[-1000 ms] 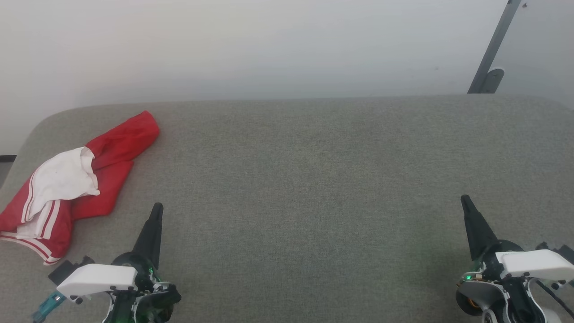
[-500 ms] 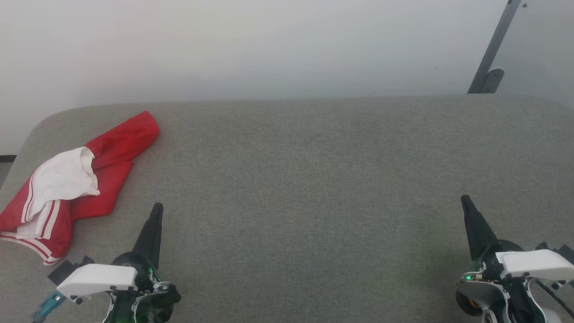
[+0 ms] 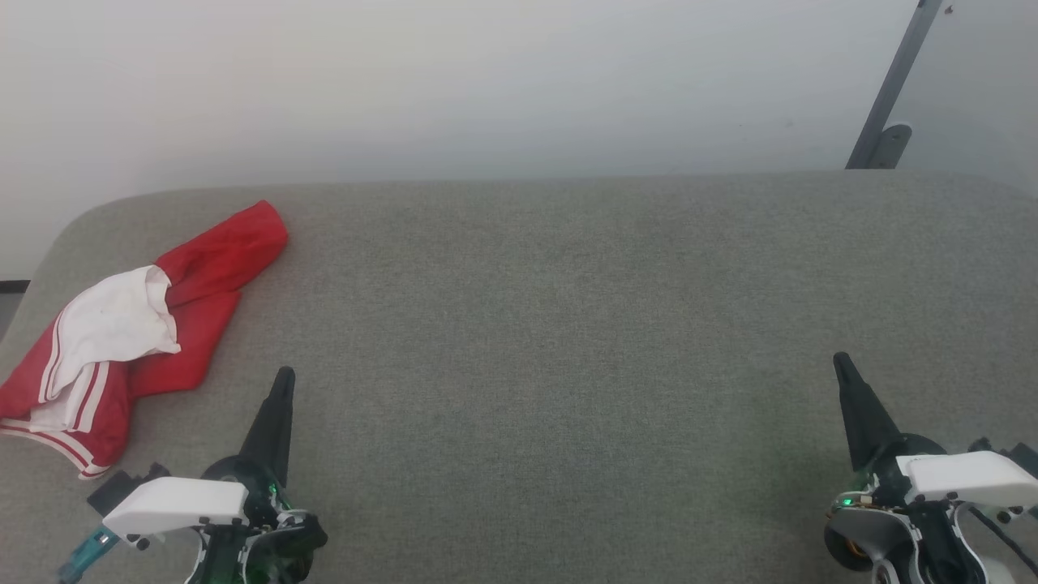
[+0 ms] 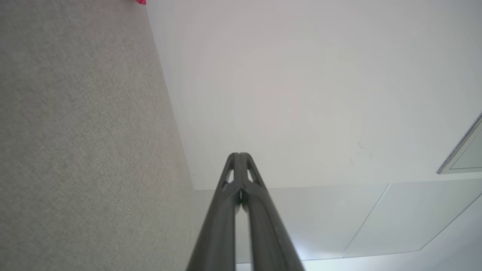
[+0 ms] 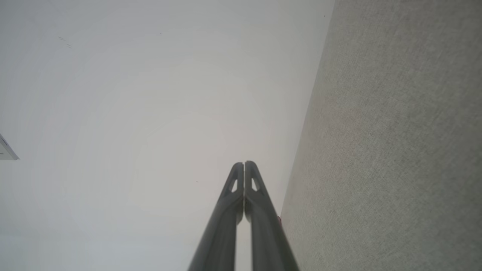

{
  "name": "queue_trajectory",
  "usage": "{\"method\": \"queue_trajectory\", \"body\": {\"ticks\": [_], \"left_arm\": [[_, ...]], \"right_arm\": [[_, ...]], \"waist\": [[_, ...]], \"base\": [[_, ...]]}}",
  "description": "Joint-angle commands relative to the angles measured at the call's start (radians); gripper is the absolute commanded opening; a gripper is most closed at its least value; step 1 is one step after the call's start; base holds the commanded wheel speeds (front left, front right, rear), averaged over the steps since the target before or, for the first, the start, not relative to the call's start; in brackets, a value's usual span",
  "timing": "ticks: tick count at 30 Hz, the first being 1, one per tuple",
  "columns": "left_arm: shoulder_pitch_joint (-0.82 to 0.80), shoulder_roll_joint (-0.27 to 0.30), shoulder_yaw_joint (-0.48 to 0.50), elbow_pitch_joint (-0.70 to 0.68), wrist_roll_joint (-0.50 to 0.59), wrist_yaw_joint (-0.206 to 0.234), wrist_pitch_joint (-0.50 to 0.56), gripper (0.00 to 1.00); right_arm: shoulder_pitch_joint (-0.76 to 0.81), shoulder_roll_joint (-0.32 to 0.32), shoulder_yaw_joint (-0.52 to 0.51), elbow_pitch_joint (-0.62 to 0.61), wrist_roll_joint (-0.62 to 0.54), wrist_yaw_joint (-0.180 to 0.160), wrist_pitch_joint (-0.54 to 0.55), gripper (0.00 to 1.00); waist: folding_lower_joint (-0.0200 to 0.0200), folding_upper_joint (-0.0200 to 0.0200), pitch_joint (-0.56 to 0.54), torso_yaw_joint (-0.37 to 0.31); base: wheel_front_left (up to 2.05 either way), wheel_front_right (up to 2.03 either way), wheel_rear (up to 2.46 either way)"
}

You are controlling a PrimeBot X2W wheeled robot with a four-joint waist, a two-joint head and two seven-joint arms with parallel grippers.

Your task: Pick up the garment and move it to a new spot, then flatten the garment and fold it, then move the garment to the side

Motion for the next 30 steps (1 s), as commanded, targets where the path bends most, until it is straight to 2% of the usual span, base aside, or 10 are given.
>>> {"method": "queue_trajectory", "body": {"ticks": [1, 2, 6, 13, 17, 26, 30], "left_arm": [[-0.013, -0.001, 0.001, -0.001, 0.002, -0.003, 0.002, 0.00], [0.000, 0.000, 0.000, 0.002, 0.000, 0.000, -0.001, 1.00], [0.025, -0.005, -0.002, 0.035, 0.002, 0.001, -0.002, 1.00], [-0.003, 0.011, -0.009, 0.038, 0.044, 0.001, -0.035, 1.00], [-0.019, 0.032, -0.022, 0.042, 0.127, 0.001, -0.063, 1.00], [-0.029, 0.041, -0.016, 0.019, 0.321, 0.007, -0.099, 1.00], [-0.031, 0.045, -0.019, 0.015, 0.418, 0.011, -0.116, 1.00]], "right_arm": [[-0.005, 0.003, 0.000, 0.001, 0.004, 0.000, 0.001, 0.00], [0.000, 0.000, 0.000, 0.002, 0.000, 0.000, 0.000, 1.00], [0.027, 0.004, 0.001, 0.035, 0.000, 0.000, -0.001, 1.00], [-0.016, -0.006, 0.006, 0.051, -0.022, 0.000, -0.023, 1.00], [-0.045, -0.025, 0.032, 0.065, -0.076, 0.000, -0.052, 1.00], [-0.092, -0.068, 0.080, 0.083, -0.251, 0.000, -0.099, 1.00], [-0.106, -0.074, 0.078, 0.079, -0.369, 0.000, -0.116, 1.00]], "waist": [[0.0000, 0.0000, 0.000, 0.000], [0.0000, 0.0000, 0.000, 0.000], [0.0000, 0.0000, 0.000, 0.000], [0.0000, 0.0000, 0.000, 0.001], [0.0000, 0.0000, 0.000, 0.002], [0.0000, 0.0000, 0.001, 0.002], [0.0000, 0.0000, 0.001, 0.003]], "base": [[0.00, 0.00, 0.00], [0.00, 0.00, 0.00], [0.00, 0.00, 0.00], [0.00, 0.00, 0.00], [0.00, 0.00, 0.00], [0.00, 0.00, 0.00], [0.00, 0.00, 0.00]]}}
